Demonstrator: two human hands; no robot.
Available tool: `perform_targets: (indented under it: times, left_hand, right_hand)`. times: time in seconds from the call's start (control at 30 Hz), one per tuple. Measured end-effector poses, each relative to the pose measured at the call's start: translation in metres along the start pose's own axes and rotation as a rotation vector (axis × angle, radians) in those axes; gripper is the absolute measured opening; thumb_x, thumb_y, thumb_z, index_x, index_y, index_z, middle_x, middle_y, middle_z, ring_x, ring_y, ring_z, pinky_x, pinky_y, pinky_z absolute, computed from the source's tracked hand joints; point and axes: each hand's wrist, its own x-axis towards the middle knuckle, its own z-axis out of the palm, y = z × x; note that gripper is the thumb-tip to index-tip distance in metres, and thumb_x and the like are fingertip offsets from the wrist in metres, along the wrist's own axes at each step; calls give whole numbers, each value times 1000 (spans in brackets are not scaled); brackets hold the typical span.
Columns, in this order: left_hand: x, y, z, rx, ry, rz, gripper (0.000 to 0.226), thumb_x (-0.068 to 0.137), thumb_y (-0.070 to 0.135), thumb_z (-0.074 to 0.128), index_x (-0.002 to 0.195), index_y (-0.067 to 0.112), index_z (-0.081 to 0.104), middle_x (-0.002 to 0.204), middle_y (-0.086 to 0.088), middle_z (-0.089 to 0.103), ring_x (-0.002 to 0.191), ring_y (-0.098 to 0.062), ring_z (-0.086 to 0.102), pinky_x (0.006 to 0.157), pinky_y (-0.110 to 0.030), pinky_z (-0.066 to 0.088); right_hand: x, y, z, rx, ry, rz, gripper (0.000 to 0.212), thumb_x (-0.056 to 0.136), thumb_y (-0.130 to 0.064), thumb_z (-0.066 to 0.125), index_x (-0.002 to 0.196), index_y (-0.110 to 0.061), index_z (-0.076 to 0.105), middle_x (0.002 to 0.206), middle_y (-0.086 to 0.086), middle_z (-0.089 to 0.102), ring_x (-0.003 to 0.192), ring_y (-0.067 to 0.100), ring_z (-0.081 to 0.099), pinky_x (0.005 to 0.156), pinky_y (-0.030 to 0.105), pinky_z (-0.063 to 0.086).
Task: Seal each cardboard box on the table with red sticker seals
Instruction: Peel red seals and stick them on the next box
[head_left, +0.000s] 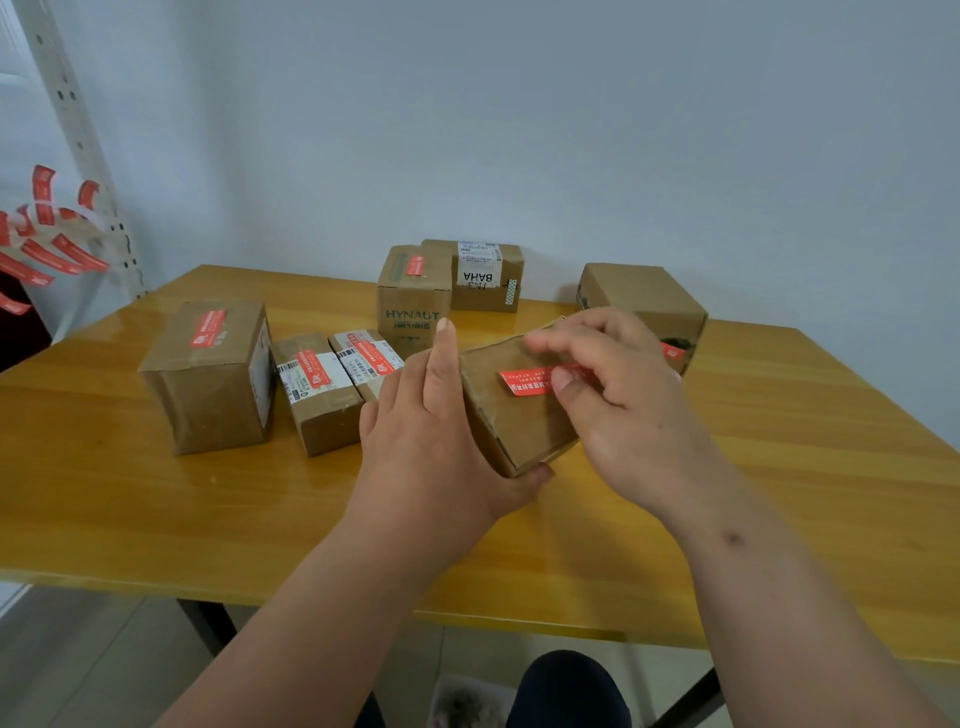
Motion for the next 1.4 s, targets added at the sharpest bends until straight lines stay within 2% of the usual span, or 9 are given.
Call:
perform_targets:
  times: [0.13, 0.23, 0.37, 0.47, 0.53, 0.7, 0.83, 0.97, 1.4]
  left_hand:
    - [0, -1, 1, -2, 18, 22, 134, 60, 75, 68, 148, 26, -20, 153, 8, 14, 138, -8, 5, 116, -32, 6]
    - [-1, -1, 1, -3, 19, 30, 134, 59, 74, 69, 149, 25, -18, 152, 7, 16, 140, -10, 8, 116, -33, 7]
    - [-2, -2, 2, 2, 27, 45, 135, 58, 74, 70, 149, 24, -17, 151, 6, 19, 140, -12, 12, 116, -34, 10]
    - [-2, -2, 2, 8, 23, 42, 135, 59, 74, 69, 149, 25, -18, 151, 7, 18, 140, -12, 11, 116, -35, 10]
    - [-2, -2, 2, 10, 22, 38, 135, 59, 74, 69, 148, 26, -20, 151, 7, 18, 141, -12, 11, 116, -35, 10]
    - [-2, -3, 4, 6, 34, 51, 134, 57, 75, 69, 147, 27, -18, 150, 7, 19, 140, -12, 13, 116, -35, 11]
    - [-3, -3, 4, 10, 29, 52, 134, 58, 75, 69, 149, 25, -16, 150, 7, 20, 140, -13, 14, 116, -35, 11]
    - [-2, -2, 2, 7, 14, 44, 135, 59, 74, 70, 149, 25, -18, 152, 7, 17, 141, -12, 11, 117, -36, 10]
    - [-1, -1, -2, 0, -27, 28, 133, 61, 74, 69, 143, 32, -25, 152, 11, 11, 141, -10, 6, 117, -36, 7]
  right_hand:
    - [1, -3, 6, -28, -11, -104, 38, 90, -19, 40, 111, -32, 70, 114, -15, 48, 113, 15, 41, 97, 43, 39]
    - [1, -5, 5, -29, -28, -133, 34, 91, -15, 43, 105, -31, 70, 110, -16, 49, 112, 15, 41, 95, 48, 39]
    - [3, -7, 2, -45, -61, -117, 26, 94, -6, 50, 95, -28, 65, 108, -15, 50, 110, 11, 41, 98, 41, 37]
    - [3, -9, 0, -116, -71, -95, 24, 94, -8, 51, 92, -29, 62, 108, -17, 52, 107, 6, 40, 94, 7, 18]
    - [3, -10, -2, -176, -81, -88, 24, 94, -9, 51, 92, -30, 62, 108, -17, 51, 105, 3, 39, 82, -2, 10]
    - [3, -14, -7, -217, -127, -122, 20, 91, -9, 53, 90, -28, 58, 107, -15, 50, 102, 3, 37, 78, 25, 20]
    - [2, -16, -8, -243, -118, -139, 18, 89, -9, 53, 89, -27, 56, 104, -14, 50, 100, 3, 35, 82, 24, 18]
    - [1, -16, -7, -292, -108, -203, 21, 91, -7, 51, 89, -28, 52, 103, -12, 50, 101, 9, 39, 96, 32, 24]
    - [2, -17, -12, -366, -95, -249, 31, 81, 7, 55, 88, -23, 50, 94, -3, 54, 93, 14, 41, 95, 31, 24]
